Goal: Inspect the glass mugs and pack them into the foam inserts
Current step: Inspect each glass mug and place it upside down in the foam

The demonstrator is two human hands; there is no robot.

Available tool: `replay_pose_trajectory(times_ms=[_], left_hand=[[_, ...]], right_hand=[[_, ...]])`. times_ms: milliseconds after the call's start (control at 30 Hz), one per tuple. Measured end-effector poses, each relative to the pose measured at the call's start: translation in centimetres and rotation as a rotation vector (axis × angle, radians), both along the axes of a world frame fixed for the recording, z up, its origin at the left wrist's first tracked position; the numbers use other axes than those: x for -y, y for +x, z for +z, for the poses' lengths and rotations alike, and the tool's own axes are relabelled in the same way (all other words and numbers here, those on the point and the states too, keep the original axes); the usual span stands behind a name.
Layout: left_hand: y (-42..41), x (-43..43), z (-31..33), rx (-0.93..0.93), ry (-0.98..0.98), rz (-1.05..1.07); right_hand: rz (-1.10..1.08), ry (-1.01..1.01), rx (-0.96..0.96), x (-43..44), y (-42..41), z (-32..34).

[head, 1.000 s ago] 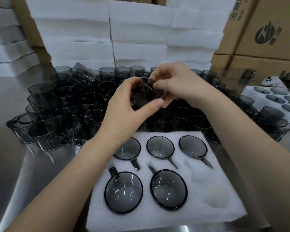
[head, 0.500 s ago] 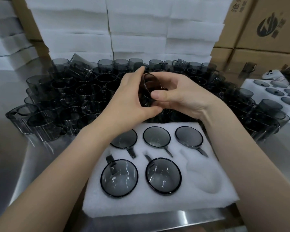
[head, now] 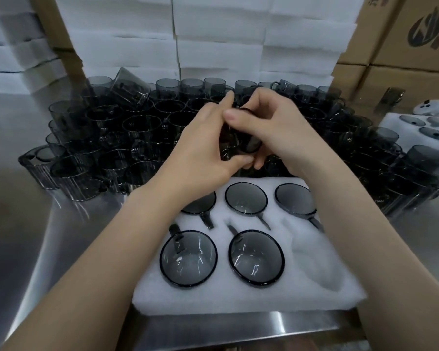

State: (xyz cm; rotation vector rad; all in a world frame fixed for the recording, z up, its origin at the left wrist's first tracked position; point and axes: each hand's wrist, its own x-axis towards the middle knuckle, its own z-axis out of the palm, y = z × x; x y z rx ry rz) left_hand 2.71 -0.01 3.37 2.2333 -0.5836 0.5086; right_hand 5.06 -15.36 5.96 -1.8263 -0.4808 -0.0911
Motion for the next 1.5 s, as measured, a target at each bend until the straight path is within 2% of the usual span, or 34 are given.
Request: replay_pose_trajectory(times_ms=[167,333,467,567,767,900,1067,1200,1300,1400,1500], left_hand=[[-0.3,0.3,0.1,0.056,-0.058,0.01],[-0.8,0.1,0.3,0.008,-0.312,-0.007],[-0.8,-0.3,0.4,-0.008,-0.452,0.024],[-0.8,-0.2,0.3,0.002,-0.421,0.048],[-0.6,0.0,-0.1,0.09,-0.18,0.07],[-0.4,0.4,-0.1,0.113,-0.142,0.054],[-0.2,0.3,0.0,0.1,-0.217,0.05],[0.1,0.0,0.1,0.058,-0.37,0.067],[0.2,-0.2,0.0,0.036,-0.458,0.071],[0.1,-0.2,0.0,-0.001,-0.445,0.071],[0.1,-0.1,-0.2,0.002,-0.338,0.071]], right_hand=[[0.047,0.227,-0.11,0.5,0.2,-0.4],[0.289,0.413,-0.296,1.4,0.2,-0.5],[0.461,0.452,-0.305,1.7,-0.1,-0.8],[0.382,0.399,-0.239,1.3,0.0,-1.0],[0.046,0.118,-0.038,0.0,0.0,-1.4],[-0.066,0.148,0.001,-0.4,0.5,-1.4],[0.031,0.308,-0.117,0.1,1.0,-1.4],[0.278,0.436,-0.289,0.8,1.0,-1.2],[0.43,0.446,-0.295,1.1,0.9,-1.3],[0.353,0.401,-0.236,0.8,0.8,-1.4],[0.23,0.366,-0.188,0.4,0.7,-1.5]])
